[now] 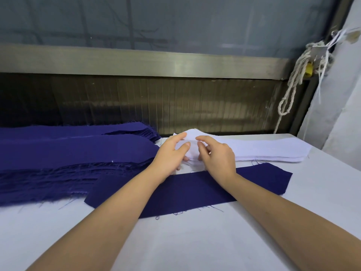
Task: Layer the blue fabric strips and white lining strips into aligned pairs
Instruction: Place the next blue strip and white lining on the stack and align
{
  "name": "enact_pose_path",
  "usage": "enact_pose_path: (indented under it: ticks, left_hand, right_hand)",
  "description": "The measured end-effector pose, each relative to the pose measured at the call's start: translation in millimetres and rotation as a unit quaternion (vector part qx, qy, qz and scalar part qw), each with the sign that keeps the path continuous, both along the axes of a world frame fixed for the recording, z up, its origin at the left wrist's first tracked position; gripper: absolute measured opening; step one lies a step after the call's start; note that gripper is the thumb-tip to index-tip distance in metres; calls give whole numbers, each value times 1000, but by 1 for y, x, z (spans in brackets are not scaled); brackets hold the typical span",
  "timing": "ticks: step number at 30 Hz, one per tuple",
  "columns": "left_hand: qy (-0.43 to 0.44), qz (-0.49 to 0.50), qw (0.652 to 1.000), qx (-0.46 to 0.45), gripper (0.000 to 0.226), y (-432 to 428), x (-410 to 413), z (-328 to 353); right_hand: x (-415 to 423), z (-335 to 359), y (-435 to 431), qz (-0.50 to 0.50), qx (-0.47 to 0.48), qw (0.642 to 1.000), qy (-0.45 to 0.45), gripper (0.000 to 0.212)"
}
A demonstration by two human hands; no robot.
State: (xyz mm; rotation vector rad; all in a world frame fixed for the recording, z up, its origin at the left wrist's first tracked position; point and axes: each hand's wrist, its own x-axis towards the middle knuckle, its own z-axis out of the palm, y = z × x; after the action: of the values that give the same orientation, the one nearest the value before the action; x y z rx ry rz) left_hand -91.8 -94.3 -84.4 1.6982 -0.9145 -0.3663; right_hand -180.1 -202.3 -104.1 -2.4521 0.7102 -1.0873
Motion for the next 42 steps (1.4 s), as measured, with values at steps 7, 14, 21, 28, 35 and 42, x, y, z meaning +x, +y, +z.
enact_pose_path:
  ticks: [7,14,21,28,35,42]
  left_hand:
    - [38,-1,998,-51,42,1,-8,6]
    - [86,-60,991,-78,54,1,-12,10]
    - [79,-64,991,-89,50,1,-14,9]
    - [86,-62,991,-81,51,-1,-9,4]
    - [178,-90,974,-107,55,-3,-3,-1]
    - [388,-94,894,-205,66,-2,4,3]
  right_hand:
    - [-4,0,1,27,27,997,-74,27]
    - [-6,-1,9,175,-27,982,-67,39]
    - [-2,-4,0,124,94,985,-70,52]
    - [-1,-5,-6,140,145,976,-83,58]
    - [0,-7,-6,138,121,981,-70,49]
    - [0,-7,-7,135,126,981,-55,54]
